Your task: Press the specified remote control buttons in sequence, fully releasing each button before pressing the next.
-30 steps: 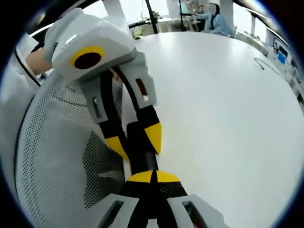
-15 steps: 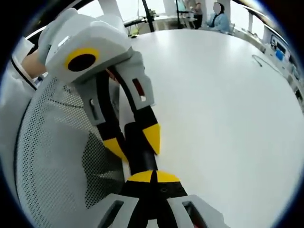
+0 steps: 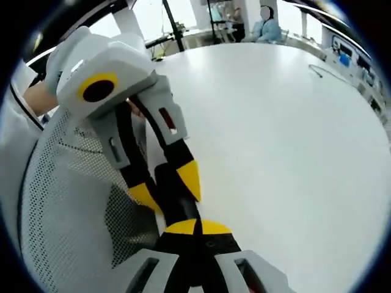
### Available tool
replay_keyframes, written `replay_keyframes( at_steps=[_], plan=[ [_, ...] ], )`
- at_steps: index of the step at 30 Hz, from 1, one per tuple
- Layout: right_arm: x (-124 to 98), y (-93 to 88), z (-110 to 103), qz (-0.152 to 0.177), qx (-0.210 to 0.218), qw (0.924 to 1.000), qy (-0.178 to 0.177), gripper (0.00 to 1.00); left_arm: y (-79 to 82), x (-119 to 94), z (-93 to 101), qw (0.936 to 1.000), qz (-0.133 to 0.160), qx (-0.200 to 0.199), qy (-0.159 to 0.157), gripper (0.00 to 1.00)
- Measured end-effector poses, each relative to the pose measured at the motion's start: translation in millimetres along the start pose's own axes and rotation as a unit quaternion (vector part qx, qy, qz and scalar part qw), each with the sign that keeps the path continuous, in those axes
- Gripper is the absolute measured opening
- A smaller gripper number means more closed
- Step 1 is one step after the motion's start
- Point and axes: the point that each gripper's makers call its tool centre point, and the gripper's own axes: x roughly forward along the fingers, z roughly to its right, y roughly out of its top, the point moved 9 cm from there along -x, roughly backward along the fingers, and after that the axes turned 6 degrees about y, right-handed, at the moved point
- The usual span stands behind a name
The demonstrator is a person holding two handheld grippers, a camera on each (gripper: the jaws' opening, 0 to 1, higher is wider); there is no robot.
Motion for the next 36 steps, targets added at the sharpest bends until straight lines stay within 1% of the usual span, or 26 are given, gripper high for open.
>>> replay_keyframes(
  at_steps=[5, 7, 10, 15, 17, 18, 19, 26, 30, 36],
  plan=[
    [-2, -2.8, -5, 0.016, -0.006, 0.9998, -0.010, 0.00, 0.1, 0, -0.4, 1.0000, 0.000, -0.001, 0.001, 0.25],
    [-4, -1.1, -10, 0.026, -0.016, 0.9995, -0.005, 0.00, 0.3, 0, -0.7, 1.0000, 0.000, -0.001, 0.000, 0.25],
    [-4, 1.3, -13, 0.032, -0.033, 0.9989, -0.003, 0.00, 0.1, 0, -0.7, 1.0000, 0.000, -0.001, 0.000, 0.25],
    [2, 3.5, -18, 0.017, -0.069, 0.9975, -0.002, 0.00, 0.0, 1, -0.9, 1.0000, 0.000, -0.001, 0.000, 0.25],
    [4, 4.1, -19, 0.011, -0.075, 0.9971, -0.004, 0.00, -0.1, 1, -1.0, 1.0000, -0.001, -0.001, 0.000, 0.25],
    [5, 3.1, -19, -0.003, -0.085, 0.9964, -0.006, 0.00, -0.2, 1, -1.1, 1.0000, -0.001, -0.001, 0.000, 0.25],
    [5, 4.8, -20, 0.000, -0.095, 0.9955, -0.007, 0.00, 0.1, 1, -1.1, 1.0000, 0.000, -0.001, 0.000, 0.25],
    [6, 4.4, -23, -0.014, -0.125, 0.9918, -0.020, 0.00, 0.3, 0, -0.9, 1.0000, 0.000, -0.002, -0.001, 0.25],
    [7, 6.0, -26, -0.028, -0.156, 0.9867, -0.035, 0.00, -0.1, 0, -0.9, 1.0000, 0.000, -0.002, -0.001, 0.25],
    [8, 8.9, -26, -0.046, -0.161, 0.9851, -0.037, 0.00, 0.0, 1, -0.8, 1.0000, 0.000, -0.001, -0.002, 0.25]
  ],
)
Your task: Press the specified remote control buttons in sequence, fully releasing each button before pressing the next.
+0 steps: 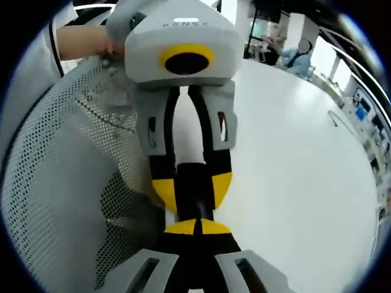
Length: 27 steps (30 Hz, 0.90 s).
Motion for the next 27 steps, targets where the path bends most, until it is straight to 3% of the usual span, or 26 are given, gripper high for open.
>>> replay_keyframes(
  at_steps=[11, 13, 18, 22, 27],
  plan=[
    [2.8, 3.7, -6.4, -0.029, -0.064, 0.9971, -0.028, 0.00, 0.5, 0.0, 0.8, 1.0000, -0.001, 0.001, 0.000, 0.25],
    [2.7, 3.0, -6.9, -0.025, -0.056, 0.9975, -0.035, 0.00, 0.5, 0.1, 0.8, 1.0000, -0.001, 0.001, 0.000, 0.25],
    [-0.6, -3.6, -4.8, 0.021, 0.006, 0.9994, -0.028, 0.00, 0.4, 0.1, 1.1, 1.0000, -0.002, 0.001, 0.001, 0.25],
    [-0.9, -2.8, -6.4, 0.007, -0.026, 0.9991, -0.034, 0.00, 0.8, 0.0, 1.3, 1.0000, -0.001, 0.000, 0.001, 0.25],
    [0.7, 1.1, -7.3, 0.020, -0.030, 0.9990, -0.026, 0.00, 0.5, 0.3, 1.0, 1.0000, -0.002, 0.000, 0.001, 0.25]
  ],
)
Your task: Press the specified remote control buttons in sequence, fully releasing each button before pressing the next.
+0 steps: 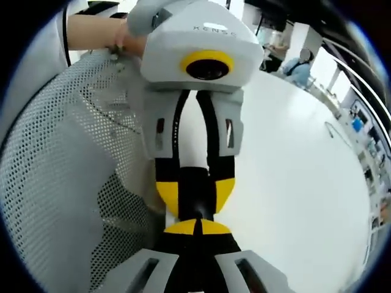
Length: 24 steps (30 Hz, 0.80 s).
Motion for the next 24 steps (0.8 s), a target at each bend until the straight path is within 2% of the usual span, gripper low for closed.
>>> replay_keyframes(
  at_steps=[5, 8, 14, 20, 23, 24],
  plan=[
    [1.2, -0.2, 1.5, -0.011, -0.018, 0.9998, 0.007, 0.00, 0.3, 0.1, 0.0, 1.0000, 0.000, 0.000, 0.000, 0.25],
    [1.7, 0.8, 2.1, -0.021, -0.049, 0.9985, 0.013, 0.00, 0.4, 0.3, -0.4, 1.0000, 0.000, 0.001, -0.001, 0.25],
    [3.6, 6.8, 7.8, -0.045, -0.034, 0.9978, 0.033, 0.00, 0.1, 0.4, -0.6, 1.0000, 0.000, 0.001, -0.001, 0.25],
    [3.4, 6.5, 7.4, -0.050, -0.031, 0.9976, 0.036, 0.00, 0.3, 0.3, -0.6, 1.0000, 0.000, 0.001, -0.002, 0.25],
    [4.3, 7.0, 5.3, -0.055, -0.048, 0.9969, 0.030, 0.00, 0.6, 0.6, -0.6, 1.0000, -0.002, 0.001, -0.001, 0.25],
    [4.8, 7.2, 3.9, -0.057, -0.065, 0.9961, 0.020, 0.00, 0.9, 0.7, -0.4, 1.0000, -0.003, 0.001, 0.000, 0.25]
  ],
)
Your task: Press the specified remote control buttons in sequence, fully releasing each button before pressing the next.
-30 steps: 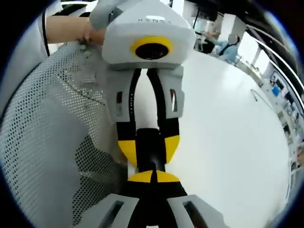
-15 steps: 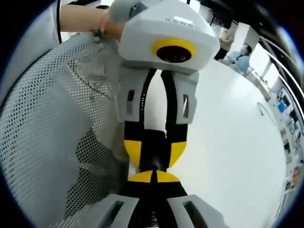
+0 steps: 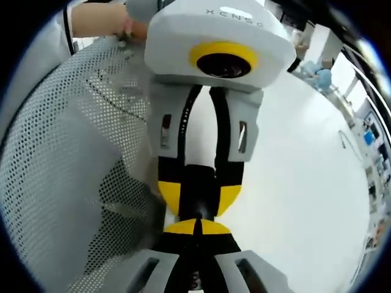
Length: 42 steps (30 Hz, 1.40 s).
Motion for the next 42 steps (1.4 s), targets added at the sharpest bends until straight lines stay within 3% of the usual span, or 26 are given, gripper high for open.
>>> replay_keyframes(
  at_steps=[6, 13, 24, 38, 42],
  plan=[
    [0, 0.1, -1, -0.001, -0.011, 0.9999, -0.013, 0.00, 0.2, 0, 0.3, 1.0000, -0.001, 0.001, 0.001, 0.25],
    [-2, -7.5, -2, 0.056, 0.063, 0.9962, -0.018, 0.00, 0.0, -1, 0.6, 1.0000, 0.000, 0.001, 0.001, 0.25],
    [0, -4.9, -2, 0.069, 0.061, 0.9956, -0.017, 0.00, -0.2, -1, 1.5, 1.0000, 0.001, 0.000, 0.001, 0.25],
    [0, -0.2, 3, 0.039, 0.040, 0.9984, 0.006, 0.00, 0.6, 0, 1.6, 1.0000, 0.001, 0.000, 0.000, 0.25],
    [2, 1.8, 0, 0.023, 0.019, 0.9995, -0.006, 0.00, 0.5, 0, 1.6, 1.0000, 0.000, 0.001, 0.000, 0.25]
  ],
)
